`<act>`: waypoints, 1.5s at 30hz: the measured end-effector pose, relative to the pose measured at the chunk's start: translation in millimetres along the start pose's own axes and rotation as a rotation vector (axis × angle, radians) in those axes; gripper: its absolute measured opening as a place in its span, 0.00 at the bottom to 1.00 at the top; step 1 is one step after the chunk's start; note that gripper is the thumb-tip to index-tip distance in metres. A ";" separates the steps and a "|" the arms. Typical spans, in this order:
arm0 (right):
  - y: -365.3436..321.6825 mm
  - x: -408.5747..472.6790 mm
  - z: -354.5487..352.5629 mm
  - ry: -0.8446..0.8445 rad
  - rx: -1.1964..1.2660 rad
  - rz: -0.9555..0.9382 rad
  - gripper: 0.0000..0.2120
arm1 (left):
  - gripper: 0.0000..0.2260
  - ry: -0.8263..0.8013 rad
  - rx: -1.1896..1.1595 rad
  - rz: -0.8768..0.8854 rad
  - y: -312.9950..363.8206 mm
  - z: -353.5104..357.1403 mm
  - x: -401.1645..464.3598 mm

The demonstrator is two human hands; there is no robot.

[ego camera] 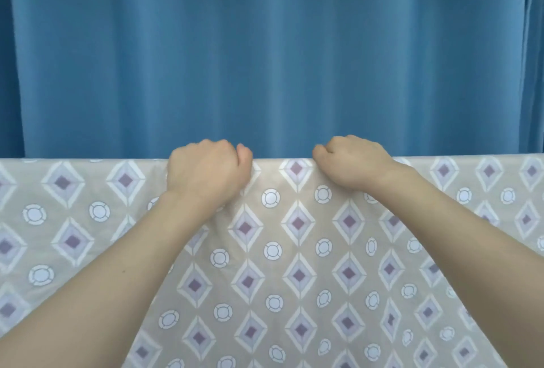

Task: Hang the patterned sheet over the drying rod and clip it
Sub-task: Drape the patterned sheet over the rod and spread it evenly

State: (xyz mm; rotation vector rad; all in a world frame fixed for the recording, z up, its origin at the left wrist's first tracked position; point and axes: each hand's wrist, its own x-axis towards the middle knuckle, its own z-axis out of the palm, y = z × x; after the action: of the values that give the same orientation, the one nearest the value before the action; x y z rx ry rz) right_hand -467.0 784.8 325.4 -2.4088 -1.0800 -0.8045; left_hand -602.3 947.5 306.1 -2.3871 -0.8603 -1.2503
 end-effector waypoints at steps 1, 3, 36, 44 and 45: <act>-8.8 0.0 2.1 0.019 0.024 -0.037 0.20 | 0.21 -0.054 -0.012 -0.013 -1.6 -2.2 6.6; -29.4 -1.8 10.2 0.052 0.065 -0.128 0.20 | 0.18 -0.151 -0.020 0.001 -3.9 -4.4 16.0; -118.9 23.0 24.0 -0.116 0.183 -0.039 0.15 | 0.19 -0.009 0.072 -0.159 -121.2 -4.6 0.1; -150.7 11.6 40.2 0.088 0.018 -0.270 0.14 | 0.18 -0.297 -0.001 -0.097 -118.5 -17.1 22.2; -149.6 15.1 37.6 0.032 0.042 -0.242 0.12 | 0.18 -0.203 -0.004 -0.106 -121.0 -14.5 17.7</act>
State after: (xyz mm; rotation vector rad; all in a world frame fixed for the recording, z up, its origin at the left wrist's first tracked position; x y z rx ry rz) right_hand -560.7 908.3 322.0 -2.2499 -1.3797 -0.8844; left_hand -680.8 1039.7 328.6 -2.5333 -1.0564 -1.0584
